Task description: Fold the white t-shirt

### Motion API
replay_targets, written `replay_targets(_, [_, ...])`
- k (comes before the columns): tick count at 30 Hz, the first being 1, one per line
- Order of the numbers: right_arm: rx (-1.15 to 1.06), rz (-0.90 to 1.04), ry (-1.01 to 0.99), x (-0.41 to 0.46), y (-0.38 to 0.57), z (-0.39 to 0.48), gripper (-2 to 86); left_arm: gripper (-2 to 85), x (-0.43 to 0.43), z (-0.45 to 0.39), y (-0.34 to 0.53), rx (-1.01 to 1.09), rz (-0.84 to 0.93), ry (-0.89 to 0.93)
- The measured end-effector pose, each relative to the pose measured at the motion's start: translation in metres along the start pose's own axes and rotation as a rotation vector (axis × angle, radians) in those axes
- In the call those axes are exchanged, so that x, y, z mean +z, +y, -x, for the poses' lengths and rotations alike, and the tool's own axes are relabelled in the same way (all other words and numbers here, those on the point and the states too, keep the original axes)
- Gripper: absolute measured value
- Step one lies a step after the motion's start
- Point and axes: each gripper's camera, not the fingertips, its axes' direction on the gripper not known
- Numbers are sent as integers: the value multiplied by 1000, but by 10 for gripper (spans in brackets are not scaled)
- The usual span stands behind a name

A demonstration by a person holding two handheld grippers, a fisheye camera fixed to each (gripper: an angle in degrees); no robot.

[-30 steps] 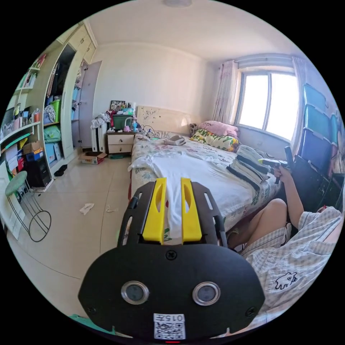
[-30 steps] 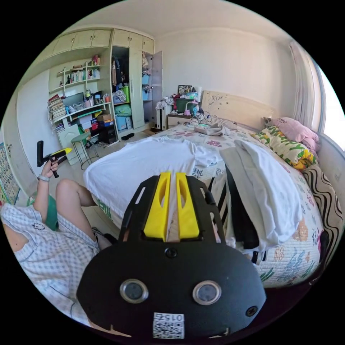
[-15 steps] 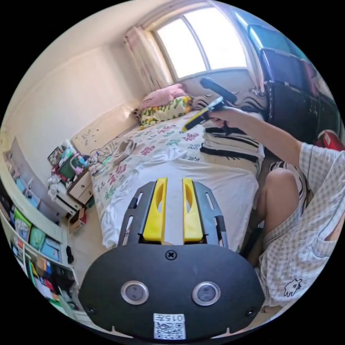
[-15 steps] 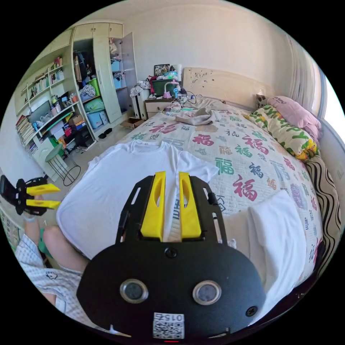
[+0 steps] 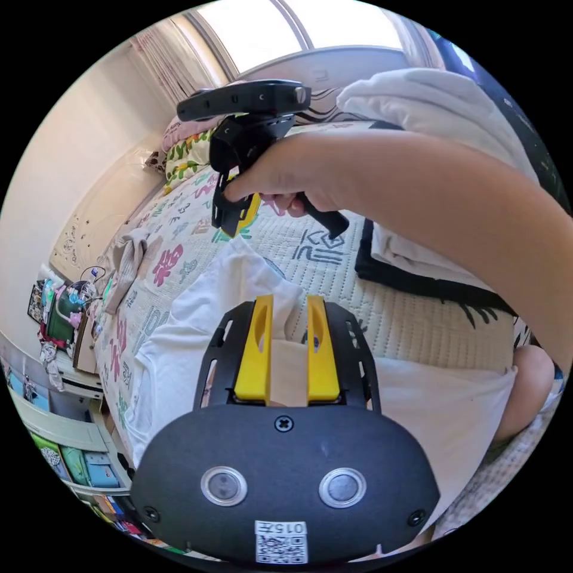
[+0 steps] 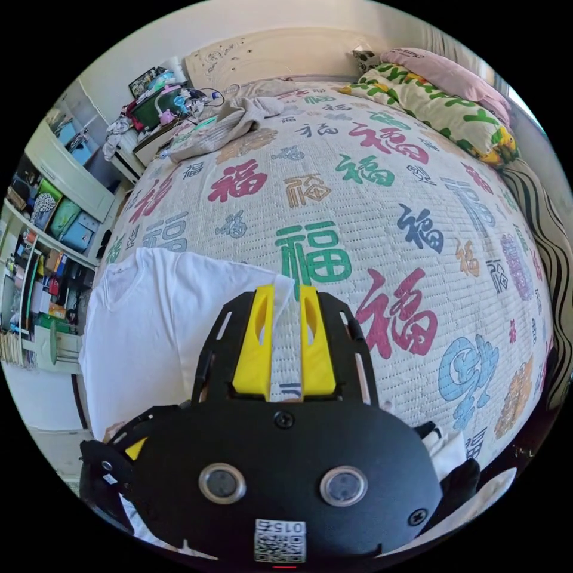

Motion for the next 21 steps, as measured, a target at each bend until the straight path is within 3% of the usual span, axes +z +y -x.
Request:
replay_targets(4, [-8,24,11,22,-23,-5,68,77,35,21,-15,-29,41,52])
replay_targets(12, [-159,-34,10,4,-31,27,-8,16,18,63,-15,-153,-53,118])
replay_targets(16, [-308,-125,-33,-31,-27,82,-10,10,-41,97,35,-313,-221,88])
replay_targets(21, [-551,-162,-105,-44,-7,178,-9,8,-84,125,107,-470,-280,89])
